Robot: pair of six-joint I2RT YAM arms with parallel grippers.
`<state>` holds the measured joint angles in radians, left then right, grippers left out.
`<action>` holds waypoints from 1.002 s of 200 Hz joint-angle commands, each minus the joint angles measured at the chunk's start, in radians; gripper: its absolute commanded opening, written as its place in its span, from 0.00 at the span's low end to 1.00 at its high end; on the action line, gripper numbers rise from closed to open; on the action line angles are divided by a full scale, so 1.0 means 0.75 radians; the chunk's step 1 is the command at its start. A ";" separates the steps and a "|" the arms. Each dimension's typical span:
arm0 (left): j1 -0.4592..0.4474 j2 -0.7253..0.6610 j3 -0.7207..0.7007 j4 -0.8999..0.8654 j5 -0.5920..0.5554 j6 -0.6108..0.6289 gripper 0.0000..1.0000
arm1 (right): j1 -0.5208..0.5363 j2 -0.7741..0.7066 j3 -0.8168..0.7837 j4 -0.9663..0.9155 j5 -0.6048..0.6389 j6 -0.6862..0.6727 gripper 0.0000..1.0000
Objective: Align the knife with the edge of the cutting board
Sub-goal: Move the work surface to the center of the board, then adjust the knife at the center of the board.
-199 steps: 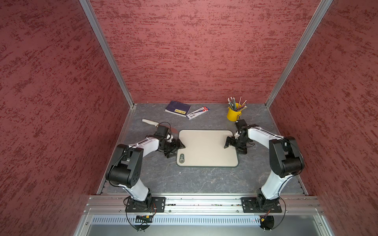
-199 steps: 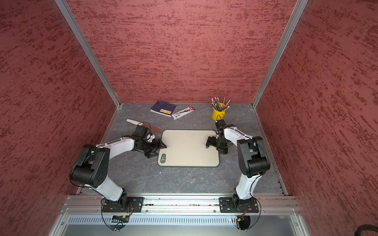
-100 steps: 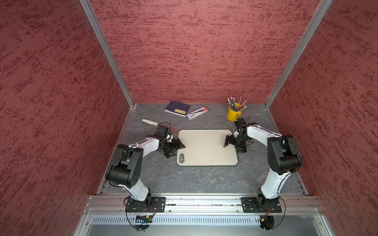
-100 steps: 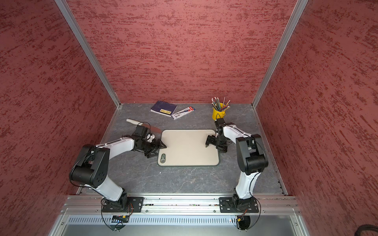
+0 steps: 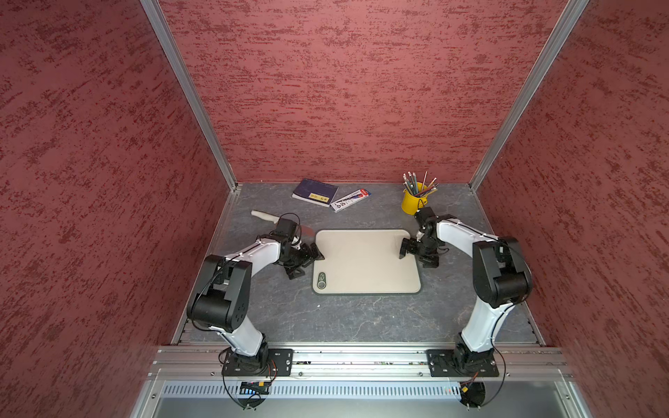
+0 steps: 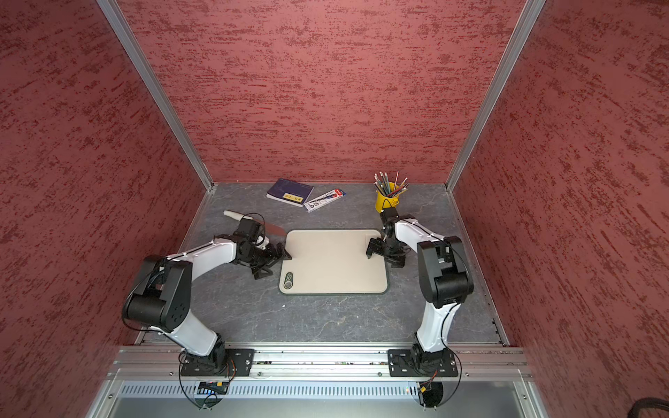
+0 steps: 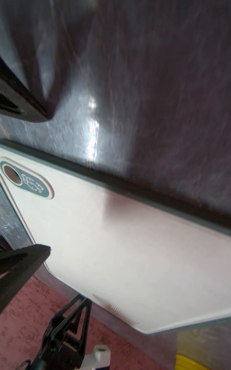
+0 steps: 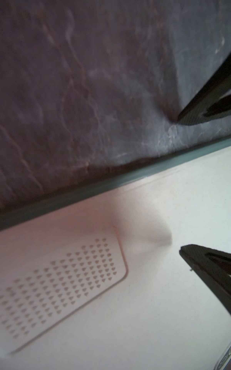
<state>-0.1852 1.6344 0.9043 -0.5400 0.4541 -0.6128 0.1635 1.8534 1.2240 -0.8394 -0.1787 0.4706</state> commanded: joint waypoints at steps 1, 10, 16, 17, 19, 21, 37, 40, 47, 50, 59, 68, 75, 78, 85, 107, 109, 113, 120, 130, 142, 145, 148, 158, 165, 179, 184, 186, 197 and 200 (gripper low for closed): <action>0.037 -0.007 0.056 -0.125 -0.107 0.024 1.00 | -0.054 -0.063 0.057 0.038 0.003 -0.006 0.98; 0.054 -0.029 0.077 -0.148 -0.112 0.033 1.00 | -0.074 -0.093 0.053 0.053 -0.013 -0.004 0.98; 0.075 -0.046 0.091 -0.163 -0.115 0.038 1.00 | -0.088 -0.115 0.053 0.060 -0.023 0.000 0.98; 0.079 -0.049 0.093 -0.166 -0.116 0.038 1.00 | -0.092 -0.118 0.053 0.062 -0.025 0.000 0.98; 0.089 -0.056 0.098 -0.174 -0.118 0.038 1.00 | -0.094 -0.123 0.054 0.062 -0.028 0.000 0.98; 0.099 -0.063 0.101 -0.179 -0.118 0.039 1.00 | -0.100 -0.131 0.054 0.064 -0.032 0.000 0.98; 0.205 -0.120 0.155 -0.217 -0.116 0.047 1.00 | -0.129 -0.177 0.054 0.055 -0.065 0.003 0.98; 0.228 -0.128 0.170 -0.221 -0.117 0.053 1.00 | -0.135 -0.186 0.052 0.052 -0.068 0.002 0.98; 0.278 -0.146 0.207 -0.237 -0.116 0.067 1.00 | -0.140 -0.207 0.045 0.045 -0.075 0.005 0.98; 0.295 -0.150 0.226 -0.244 -0.115 0.077 1.00 | -0.140 -0.216 0.040 0.044 -0.080 0.006 0.98; 0.356 -0.150 0.287 -0.256 -0.107 0.092 1.00 | -0.139 -0.243 0.013 0.050 -0.106 0.013 0.98; 0.408 -0.127 0.354 -0.266 -0.089 0.099 1.00 | -0.138 -0.268 -0.029 0.060 -0.144 0.027 0.98; 0.441 -0.094 0.412 -0.280 -0.072 0.102 1.00 | -0.137 -0.292 -0.062 0.071 -0.168 0.043 0.98; 0.453 -0.080 0.437 -0.289 -0.067 0.103 1.00 | -0.138 -0.303 -0.079 0.077 -0.178 0.051 0.98; 0.479 -0.031 0.498 -0.310 -0.061 0.105 1.00 | -0.138 -0.331 -0.116 0.090 -0.195 0.069 0.98; 0.528 0.125 0.680 -0.375 -0.045 0.121 0.97 | -0.137 -0.426 -0.223 0.124 -0.237 0.118 0.98; 0.531 0.139 0.697 -0.380 -0.047 0.124 0.97 | -0.138 -0.434 -0.229 0.124 -0.240 0.122 0.98; 0.535 0.165 0.728 -0.390 -0.055 0.130 0.97 | -0.136 -0.449 -0.244 0.126 -0.248 0.126 0.98; 0.537 0.215 0.786 -0.406 -0.073 0.147 0.97 | -0.136 -0.475 -0.267 0.125 -0.263 0.131 0.98; 0.541 0.285 0.866 -0.432 -0.103 0.183 0.96 | -0.137 -0.505 -0.290 0.113 -0.279 0.131 0.98; 0.537 0.355 0.969 -0.465 -0.176 0.245 0.95 | -0.136 -0.522 -0.310 0.093 -0.289 0.126 0.98; 0.535 0.368 0.989 -0.466 -0.206 0.261 0.95 | -0.137 -0.540 -0.315 0.086 -0.290 0.123 0.98; 0.534 0.376 1.005 -0.464 -0.234 0.279 0.95 | -0.136 -0.561 -0.316 0.079 -0.290 0.119 0.98; 0.526 0.396 1.030 -0.424 -0.317 0.352 0.96 | -0.136 -0.585 -0.328 0.054 -0.285 0.109 0.98; 0.513 0.386 1.008 -0.358 -0.378 0.428 0.95 | -0.137 -0.600 -0.335 0.041 -0.283 0.102 0.98; 0.480 0.339 0.912 -0.168 -0.516 0.604 0.96 | -0.136 -0.624 -0.351 0.008 -0.280 0.092 0.98; 0.468 0.318 0.872 -0.075 -0.544 0.669 0.96 | -0.137 -0.631 -0.356 -0.004 -0.281 0.091 0.98; 0.464 0.311 0.854 -0.042 -0.555 0.694 0.96 | -0.136 -0.634 -0.359 -0.008 -0.281 0.089 0.98; 0.433 0.299 0.796 0.090 -0.613 0.854 0.97 | -0.134 -0.646 -0.374 -0.034 -0.283 0.090 0.98; 0.424 0.307 0.793 0.108 -0.632 0.895 0.97 | -0.134 -0.648 -0.377 -0.037 -0.284 0.092 0.98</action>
<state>0.1833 1.9015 1.5616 -0.6849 0.1421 -0.2356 0.0582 1.3911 0.9794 -0.8085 -0.3771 0.5457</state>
